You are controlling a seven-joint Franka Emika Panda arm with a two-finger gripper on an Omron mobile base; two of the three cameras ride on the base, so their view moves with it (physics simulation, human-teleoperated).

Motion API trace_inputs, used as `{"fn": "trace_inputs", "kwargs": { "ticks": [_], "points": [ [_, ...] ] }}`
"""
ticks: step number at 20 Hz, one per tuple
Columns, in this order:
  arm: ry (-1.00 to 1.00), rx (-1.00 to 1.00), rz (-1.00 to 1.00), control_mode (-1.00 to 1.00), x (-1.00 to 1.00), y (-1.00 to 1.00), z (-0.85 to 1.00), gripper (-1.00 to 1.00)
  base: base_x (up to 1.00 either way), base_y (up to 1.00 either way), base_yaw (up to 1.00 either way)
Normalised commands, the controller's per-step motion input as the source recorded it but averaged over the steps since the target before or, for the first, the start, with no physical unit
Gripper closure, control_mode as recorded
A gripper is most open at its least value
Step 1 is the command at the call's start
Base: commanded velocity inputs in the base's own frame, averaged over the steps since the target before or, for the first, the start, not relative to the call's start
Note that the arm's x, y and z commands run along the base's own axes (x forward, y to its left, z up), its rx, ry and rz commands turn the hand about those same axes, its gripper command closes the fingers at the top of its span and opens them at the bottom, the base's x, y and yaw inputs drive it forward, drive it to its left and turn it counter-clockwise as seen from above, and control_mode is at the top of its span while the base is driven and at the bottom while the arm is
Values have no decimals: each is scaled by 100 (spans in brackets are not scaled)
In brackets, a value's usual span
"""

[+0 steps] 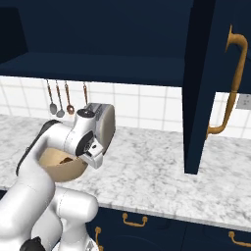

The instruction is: Open the cabinet, pick up the bread from the cabinet and place it in the basket. Then move the basket to the dining counter.

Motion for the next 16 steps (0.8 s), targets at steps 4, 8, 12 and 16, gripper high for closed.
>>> {"fn": "trace_inputs", "kwargs": {
  "ticks": [4,8,12,16],
  "points": [
    [-10,9,-21,-100,-12,-17,88,100,0,0,0],
    [-8,6,-33,-100,-3,-2,87,100,0,0,0],
    [-2,5,-30,-100,-51,-24,74,100,0,0,0],
    [-2,11,-22,-100,-73,-30,65,100,0,0,0]
  ]
}}
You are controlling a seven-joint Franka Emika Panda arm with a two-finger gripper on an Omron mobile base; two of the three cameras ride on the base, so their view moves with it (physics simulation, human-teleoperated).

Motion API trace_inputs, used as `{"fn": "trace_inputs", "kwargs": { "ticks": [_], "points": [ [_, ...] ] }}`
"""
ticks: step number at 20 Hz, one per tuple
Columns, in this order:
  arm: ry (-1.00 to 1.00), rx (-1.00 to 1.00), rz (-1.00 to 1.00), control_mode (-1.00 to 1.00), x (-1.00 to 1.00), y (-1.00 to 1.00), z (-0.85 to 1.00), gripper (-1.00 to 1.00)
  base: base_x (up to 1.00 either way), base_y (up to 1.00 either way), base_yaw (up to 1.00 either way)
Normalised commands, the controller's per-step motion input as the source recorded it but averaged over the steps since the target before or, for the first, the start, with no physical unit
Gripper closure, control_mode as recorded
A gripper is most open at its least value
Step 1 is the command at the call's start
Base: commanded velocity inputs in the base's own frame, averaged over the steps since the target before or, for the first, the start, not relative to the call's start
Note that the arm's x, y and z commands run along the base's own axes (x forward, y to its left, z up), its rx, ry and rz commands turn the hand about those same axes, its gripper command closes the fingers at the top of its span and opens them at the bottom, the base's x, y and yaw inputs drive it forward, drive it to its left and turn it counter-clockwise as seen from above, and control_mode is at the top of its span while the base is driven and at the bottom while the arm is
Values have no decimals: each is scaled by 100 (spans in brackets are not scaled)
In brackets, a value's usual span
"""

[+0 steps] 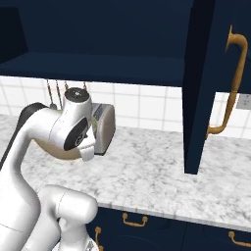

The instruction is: Open the cabinet, pick up the bread from the cabinet and place it in the basket. Then move the basket to the dining counter.

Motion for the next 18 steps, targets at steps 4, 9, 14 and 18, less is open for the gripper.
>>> {"fn": "trace_inputs", "kwargs": {
  "ticks": [4,9,14,18],
  "points": [
    [-7,2,-16,-100,-21,-11,52,100,0,0,0],
    [0,-5,-9,-100,-5,1,40,100,0,0,0],
    [0,0,-8,-100,-11,-2,19,100,0,0,0],
    [0,0,-1,100,-1,-2,0,100,-10,0,0]
  ]
}}
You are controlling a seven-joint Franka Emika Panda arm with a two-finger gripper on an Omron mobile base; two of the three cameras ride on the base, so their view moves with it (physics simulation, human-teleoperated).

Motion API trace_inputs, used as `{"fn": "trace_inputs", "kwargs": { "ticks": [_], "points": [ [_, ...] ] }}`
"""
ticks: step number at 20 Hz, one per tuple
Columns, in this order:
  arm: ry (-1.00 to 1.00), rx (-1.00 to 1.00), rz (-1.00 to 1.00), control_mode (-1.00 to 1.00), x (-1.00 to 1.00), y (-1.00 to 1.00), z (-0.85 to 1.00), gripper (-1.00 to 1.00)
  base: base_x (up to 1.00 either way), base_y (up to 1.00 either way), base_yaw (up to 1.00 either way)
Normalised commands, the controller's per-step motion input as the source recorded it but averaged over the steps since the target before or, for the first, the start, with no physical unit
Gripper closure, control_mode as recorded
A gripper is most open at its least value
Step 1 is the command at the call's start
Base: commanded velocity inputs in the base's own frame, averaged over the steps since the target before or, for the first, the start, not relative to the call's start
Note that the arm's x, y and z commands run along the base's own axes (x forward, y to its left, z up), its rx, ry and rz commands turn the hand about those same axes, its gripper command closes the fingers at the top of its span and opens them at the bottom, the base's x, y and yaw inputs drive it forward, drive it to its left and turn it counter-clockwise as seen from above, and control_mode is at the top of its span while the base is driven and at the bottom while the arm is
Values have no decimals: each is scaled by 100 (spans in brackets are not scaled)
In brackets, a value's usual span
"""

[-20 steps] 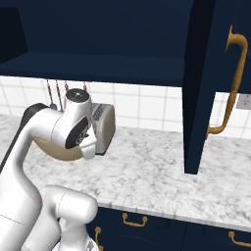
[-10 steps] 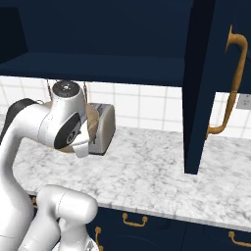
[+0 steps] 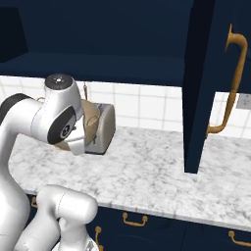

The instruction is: Open the cabinet, pick up the bread from the cabinet and place it in the basket. Then move the basket to the dining counter.

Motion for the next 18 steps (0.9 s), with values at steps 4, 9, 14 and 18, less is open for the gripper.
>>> {"fn": "trace_inputs", "kwargs": {
  "ticks": [4,9,14,18],
  "points": [
    [0,0,0,100,0,0,0,100,-100,-3,5],
    [0,0,0,100,0,0,0,100,-80,13,71],
    [0,0,0,100,0,0,0,100,-4,0,100],
    [0,0,0,100,0,0,0,100,-4,0,100]
  ]
}}
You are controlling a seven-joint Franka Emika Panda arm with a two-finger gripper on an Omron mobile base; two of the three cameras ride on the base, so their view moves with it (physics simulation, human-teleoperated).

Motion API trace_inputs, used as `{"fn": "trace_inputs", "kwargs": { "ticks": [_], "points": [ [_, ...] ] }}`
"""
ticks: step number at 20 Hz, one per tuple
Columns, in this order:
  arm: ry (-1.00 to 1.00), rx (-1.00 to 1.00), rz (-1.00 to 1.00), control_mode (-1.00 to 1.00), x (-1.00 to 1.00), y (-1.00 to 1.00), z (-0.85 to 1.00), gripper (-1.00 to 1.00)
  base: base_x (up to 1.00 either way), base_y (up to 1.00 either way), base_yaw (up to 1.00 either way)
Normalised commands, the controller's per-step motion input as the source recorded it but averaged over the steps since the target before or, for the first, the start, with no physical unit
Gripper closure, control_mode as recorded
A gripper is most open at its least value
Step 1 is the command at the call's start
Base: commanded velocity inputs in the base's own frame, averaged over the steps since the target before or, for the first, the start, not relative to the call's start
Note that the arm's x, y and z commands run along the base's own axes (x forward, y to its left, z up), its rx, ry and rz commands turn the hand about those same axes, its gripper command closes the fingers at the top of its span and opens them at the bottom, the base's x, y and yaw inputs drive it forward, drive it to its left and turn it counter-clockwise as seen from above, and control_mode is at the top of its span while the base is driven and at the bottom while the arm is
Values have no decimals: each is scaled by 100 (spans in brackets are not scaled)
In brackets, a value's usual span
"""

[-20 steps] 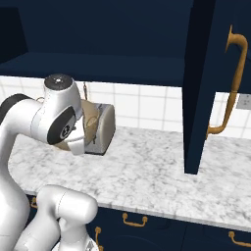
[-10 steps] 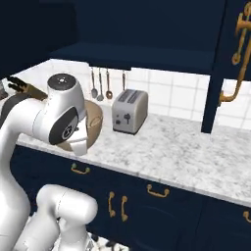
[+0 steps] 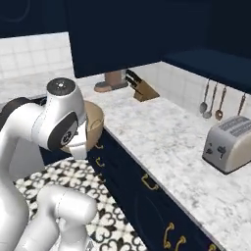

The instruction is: Open the cabinet, pick up the bread from the cabinet and place it in the basket. Then move the basket to the dining counter.

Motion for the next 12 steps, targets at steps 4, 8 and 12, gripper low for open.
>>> {"fn": "trace_inputs", "kwargs": {
  "ticks": [4,8,12],
  "points": [
    [0,0,0,100,0,0,0,100,-2,0,100],
    [0,0,0,100,0,0,0,100,-2,0,100],
    [0,0,0,100,0,0,0,100,-3,0,100]
  ]
}}
